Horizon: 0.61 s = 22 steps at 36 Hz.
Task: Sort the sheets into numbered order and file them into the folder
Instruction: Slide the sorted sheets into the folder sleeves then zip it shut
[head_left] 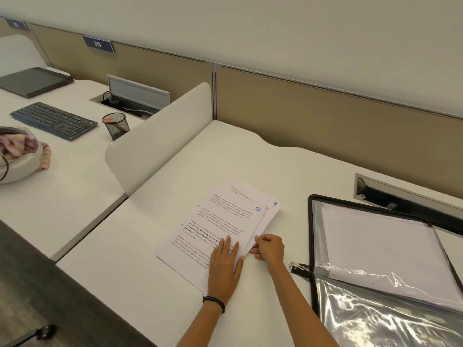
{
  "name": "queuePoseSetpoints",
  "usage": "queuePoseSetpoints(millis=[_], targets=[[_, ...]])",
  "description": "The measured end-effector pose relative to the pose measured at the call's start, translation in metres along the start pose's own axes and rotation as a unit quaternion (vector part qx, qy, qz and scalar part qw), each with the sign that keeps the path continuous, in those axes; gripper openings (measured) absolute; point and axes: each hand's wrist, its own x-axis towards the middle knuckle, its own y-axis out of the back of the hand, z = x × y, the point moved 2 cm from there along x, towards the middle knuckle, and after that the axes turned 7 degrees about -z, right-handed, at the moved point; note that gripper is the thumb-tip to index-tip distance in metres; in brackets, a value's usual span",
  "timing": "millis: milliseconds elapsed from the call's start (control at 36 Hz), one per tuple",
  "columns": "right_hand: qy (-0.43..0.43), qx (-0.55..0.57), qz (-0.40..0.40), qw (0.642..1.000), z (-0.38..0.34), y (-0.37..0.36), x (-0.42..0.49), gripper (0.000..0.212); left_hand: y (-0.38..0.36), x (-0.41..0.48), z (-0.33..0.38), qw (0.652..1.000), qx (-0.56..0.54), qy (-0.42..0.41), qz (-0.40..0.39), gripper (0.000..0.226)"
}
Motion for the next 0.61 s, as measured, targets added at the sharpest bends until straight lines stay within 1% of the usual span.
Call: queuePoseSetpoints(millis=[139,194,278,361,417,528,583,611], targets=[[0.037,-0.051,0.045,0.997,-0.005,0.010,-0.003,0.025,0.002,-0.001,-0.002,1.000,0.004,0.001,0.001,0.057],[0.054,-0.067,0.062,0.994,-0.005,0.017,-0.004,0.030,0.001,-0.001,-0.001,1.000,0.004,0.002,-0.003,0.058],[0.075,-0.070,0.082,0.991,-0.009,0.029,-0.010,0.032,0.001,-0.001,-0.002,1.000,0.001,-0.002,-0.004,0.058],[0.092,-0.051,0.115,0.988,-0.010,0.043,-0.016,0.031,0.001,0.000,-0.004,1.000,-0.008,-0.005,-0.010,0.061],[0.096,-0.029,0.133,0.986,-0.010,0.051,-0.021,0.028,0.002,0.000,-0.005,1.000,-0.022,-0.008,-0.006,0.069],[0.121,0.004,0.174,0.977,-0.009,0.067,-0.032,0.021,0.012,0.004,-0.003,0.997,-0.080,0.013,-0.019,0.103],[0.121,0.016,0.192,0.974,-0.008,0.077,-0.036,0.012,0.018,0.006,-0.002,0.994,-0.099,0.025,-0.027,0.111],[0.120,0.019,0.200,0.972,-0.007,0.082,-0.037,0.007,0.021,0.007,-0.002,0.994,-0.104,0.031,-0.032,0.112]])
